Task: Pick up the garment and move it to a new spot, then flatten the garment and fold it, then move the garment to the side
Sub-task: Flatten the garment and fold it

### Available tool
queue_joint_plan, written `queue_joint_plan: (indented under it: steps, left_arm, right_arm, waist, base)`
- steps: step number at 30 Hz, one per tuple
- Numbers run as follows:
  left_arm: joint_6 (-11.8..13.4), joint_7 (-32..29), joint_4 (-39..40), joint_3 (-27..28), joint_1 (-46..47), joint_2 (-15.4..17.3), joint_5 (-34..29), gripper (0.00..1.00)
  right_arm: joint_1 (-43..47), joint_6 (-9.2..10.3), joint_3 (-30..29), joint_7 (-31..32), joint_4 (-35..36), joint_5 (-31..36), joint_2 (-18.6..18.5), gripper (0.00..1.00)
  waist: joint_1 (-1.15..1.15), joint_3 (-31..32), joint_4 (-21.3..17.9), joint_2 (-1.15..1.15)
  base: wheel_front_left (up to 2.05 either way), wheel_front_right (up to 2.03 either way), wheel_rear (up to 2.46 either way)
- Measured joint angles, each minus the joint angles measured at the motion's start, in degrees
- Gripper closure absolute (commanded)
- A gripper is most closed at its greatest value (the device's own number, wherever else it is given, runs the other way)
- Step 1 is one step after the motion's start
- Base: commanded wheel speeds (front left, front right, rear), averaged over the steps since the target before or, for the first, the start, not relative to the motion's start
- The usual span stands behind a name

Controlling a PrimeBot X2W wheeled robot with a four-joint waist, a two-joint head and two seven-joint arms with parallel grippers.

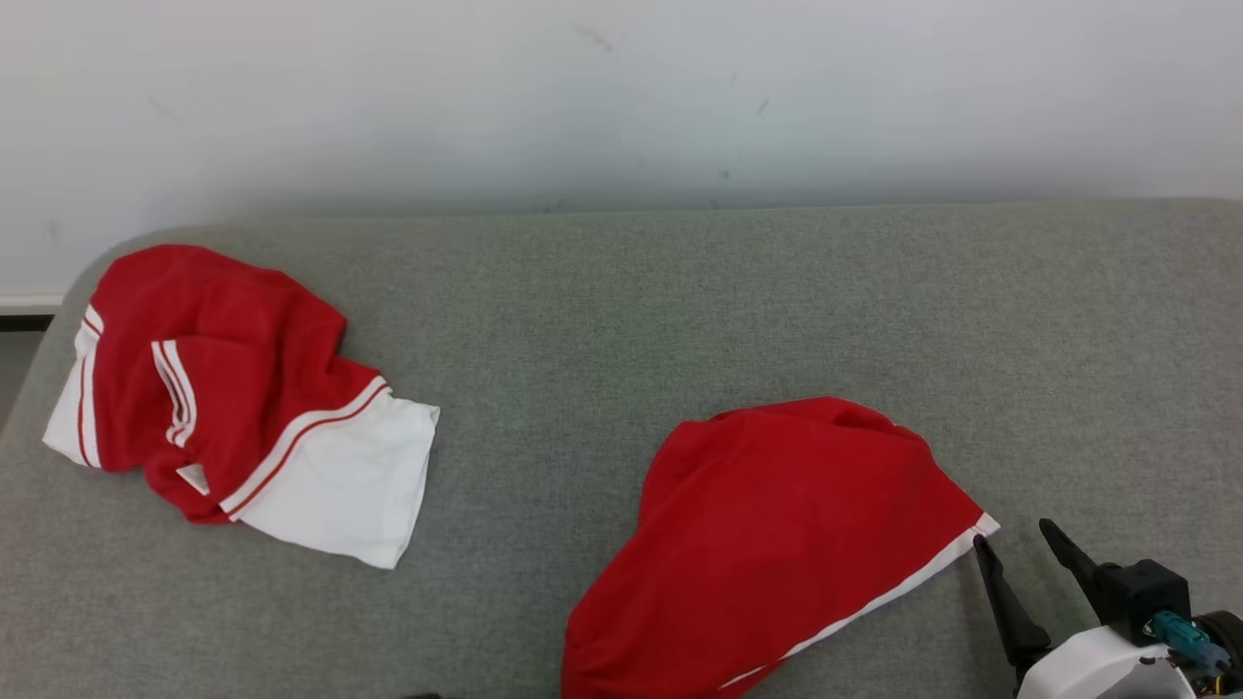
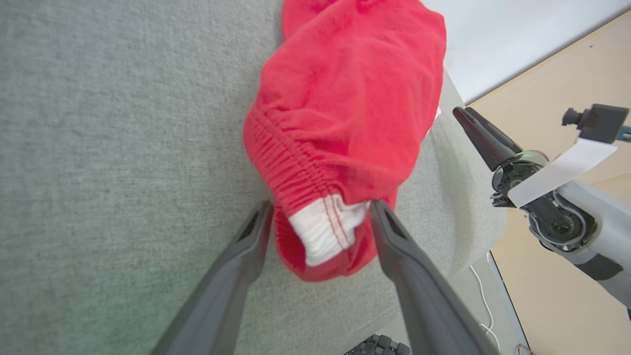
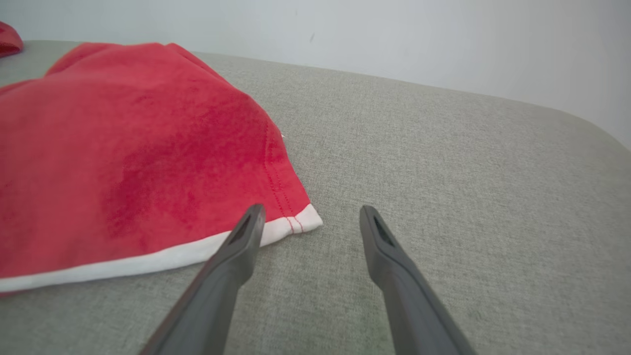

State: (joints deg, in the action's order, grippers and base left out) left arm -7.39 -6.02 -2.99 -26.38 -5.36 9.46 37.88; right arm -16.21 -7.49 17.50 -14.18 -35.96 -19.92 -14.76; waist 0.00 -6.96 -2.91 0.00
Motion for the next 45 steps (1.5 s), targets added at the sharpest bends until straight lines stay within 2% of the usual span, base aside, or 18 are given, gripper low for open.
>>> queue_joint_plan:
  steps: [2,5,6,7,10,18,21,22,25,26,27,28,29,37,45]
  left_arm:
    - [0.0,0.1,0.0,-0.5,0.6,0.2,0.2,0.0]
    - [0.0,0.3,0.0,-1.5,1.5,0.6,1.0,0.13]
    - [0.0,0.4,-0.1,-1.7,1.7,0.6,1.2,0.13]
    - [0.0,0.5,-0.2,-1.9,1.9,0.7,1.3,0.19]
    - [0.0,0.5,-0.4,-2.6,2.4,1.1,1.6,0.5]
    - [0.0,1.1,-0.9,-4.4,4.4,1.8,2.5,0.8]
    - [0.0,1.5,-1.2,-5.1,5.2,2.0,2.7,0.96]
    - [0.0,1.6,-1.3,-5.3,5.4,2.1,2.8,1.0]
    - [0.0,2.1,-1.7,-5.9,6.1,2.2,3.1,1.0]
    - [0.0,2.2,-1.7,-6.2,6.4,2.2,3.2,1.0]
    - [0.0,2.6,-1.8,-6.4,6.5,2.2,3.2,1.0]
    - [0.0,2.7,-1.9,-6.7,6.5,2.3,3.4,1.0]
    - [0.0,2.9,-2.1,-7.1,6.6,2.3,3.5,1.0]
    - [0.0,4.1,-2.0,-8.4,7.3,3.0,4.9,1.0]
    - [0.0,3.9,5.3,-8.0,6.7,5.2,8.2,1.0]
  right_arm:
    - [-0.8,0.0,0.5,0.0,-0.7,-0.2,0.0,0.0]
    - [-2.4,0.0,1.2,-0.3,-1.9,-0.3,0.1,0.0]
    - [-2.9,0.0,1.6,-0.4,-2.4,-0.4,0.2,0.0]
    - [-3.2,0.0,2.0,-0.4,-3.0,-0.6,0.4,0.0]
    - [-4.5,0.0,3.6,0.3,-5.2,-1.3,0.8,0.0]
    - [-8.2,0.0,6.1,0.2,-9.8,-3.3,1.5,0.0]
    - [-9.3,0.0,7.6,0.2,-10.7,-4.6,1.5,0.0]
    - [-9.6,0.01,8.1,0.2,-10.9,-5.1,1.5,0.0]
    - [-10.3,0.02,10.0,0.3,-11.1,-7.0,1.0,0.0]
    - [-10.4,0.02,10.5,0.4,-11.1,-7.7,0.8,0.35]
    - [-10.5,0.02,11.2,0.5,-11.1,-8.3,0.6,0.75]
    - [-10.6,0.02,11.9,0.5,-11.0,-9.0,0.5,0.95]
    - [-10.7,0.02,12.4,0.5,-10.8,-9.8,0.5,1.0]
    - [-10.2,-0.03,13.7,0.5,-7.0,-19.5,-0.4,1.0]
    - [-6.0,-0.05,11.5,1.8,5.8,-33.4,-6.0,1.0]
  waist:
    - [0.0,-0.6,0.0,0.0]
    - [0.0,-1.4,0.2,0.0]
    - [0.0,-1.6,0.3,0.0]
    - [0.0,-1.8,0.4,0.0]
    - [0.0,-2.4,0.8,0.0]
    - [0.0,-3.9,1.9,0.0]
    - [0.0,-4.3,2.3,0.0]
    - [0.0,-4.4,2.4,0.0]
    - [-0.01,-4.8,2.7,0.0]
    - [0.0,-4.9,2.7,0.0]
    - [0.0,-4.8,2.7,0.0]
    - [-0.01,-4.8,2.8,0.0]
    - [0.0,-4.8,2.7,0.0]
    - [0.0,-3.4,2.1,0.0]
    - [0.0,-0.6,0.9,0.0]
  base:
    - [0.0,0.0,0.0]
    - [0.0,0.0,0.0]
    - [0.0,0.0,0.0]
    - [0.0,0.0,0.0]
    - [0.0,0.0,0.0]
    - [0.0,0.0,0.0]
    - [0.0,0.0,0.0]
    - [0.0,0.0,0.0]
    - [0.0,0.0,0.0]
    - [0.0,0.0,0.0]
    - [0.0,0.0,0.0]
    - [0.0,0.0,0.0]
    - [0.0,0.0,0.0]
    - [0.0,0.0,0.0]
    - [0.0,0.0,0.0]
